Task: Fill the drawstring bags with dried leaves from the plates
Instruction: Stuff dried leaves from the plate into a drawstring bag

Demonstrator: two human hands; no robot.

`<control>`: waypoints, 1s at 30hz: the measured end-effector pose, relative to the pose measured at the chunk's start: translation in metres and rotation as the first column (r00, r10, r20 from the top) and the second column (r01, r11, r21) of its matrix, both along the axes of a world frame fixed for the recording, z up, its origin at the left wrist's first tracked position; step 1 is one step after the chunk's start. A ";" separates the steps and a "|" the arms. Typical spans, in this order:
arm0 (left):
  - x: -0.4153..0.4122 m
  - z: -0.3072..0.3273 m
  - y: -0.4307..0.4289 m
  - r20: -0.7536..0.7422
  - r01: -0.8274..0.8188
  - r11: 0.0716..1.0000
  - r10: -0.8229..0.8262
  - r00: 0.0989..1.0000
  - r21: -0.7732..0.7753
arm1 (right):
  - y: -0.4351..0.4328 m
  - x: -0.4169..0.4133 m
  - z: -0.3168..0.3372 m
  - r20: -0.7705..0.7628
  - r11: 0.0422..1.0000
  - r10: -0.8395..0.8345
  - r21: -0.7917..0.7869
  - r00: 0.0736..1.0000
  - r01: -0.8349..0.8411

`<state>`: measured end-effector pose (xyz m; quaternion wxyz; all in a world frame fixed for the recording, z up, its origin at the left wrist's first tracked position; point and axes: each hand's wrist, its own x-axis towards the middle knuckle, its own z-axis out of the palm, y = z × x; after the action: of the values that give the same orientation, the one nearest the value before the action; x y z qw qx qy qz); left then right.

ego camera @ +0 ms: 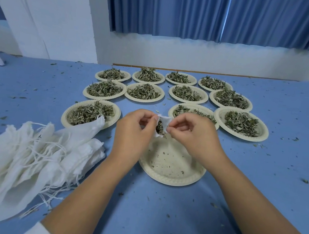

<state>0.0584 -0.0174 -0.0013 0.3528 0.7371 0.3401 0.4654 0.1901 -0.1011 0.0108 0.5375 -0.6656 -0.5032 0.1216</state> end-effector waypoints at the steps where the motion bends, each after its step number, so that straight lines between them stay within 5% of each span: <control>1: 0.000 0.000 0.000 -0.003 0.002 1.000 -0.002 1.000 0.001 | 0.001 -0.003 -0.002 -0.013 0.999 -0.016 0.032 1.000 0.016; 8: 0.002 0.000 -0.005 -0.032 0.039 0.999 -0.038 0.999 0.033 | 0.010 -0.018 -0.013 0.210 0.998 -0.041 0.059 0.977 0.029; 13: -0.002 0.004 0.000 0.033 -0.001 1.000 0.002 0.999 -0.016 | 0.002 -0.009 -0.007 0.229 0.984 -0.133 0.144 0.964 0.102; 19: -0.002 0.002 0.000 0.030 -0.009 1.000 0.010 1.000 -0.015 | 0.001 -0.002 -0.011 0.176 0.957 -0.034 -0.277 0.984 0.083; 25: -0.002 0.002 0.001 0.040 -0.017 1.000 0.016 0.999 0.001 | 0.003 0.003 -0.011 0.084 0.985 -0.077 -0.151 0.994 0.089; 30: -0.003 0.002 0.002 0.048 -0.019 1.000 0.019 0.999 -0.008 | -0.006 0.008 0.000 0.354 0.972 0.097 -0.234 0.930 -0.012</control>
<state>0.0558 -0.0158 0.0003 0.3592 0.7211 0.3400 0.4851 0.1984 -0.1068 0.0105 0.3518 -0.7195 -0.5949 0.0682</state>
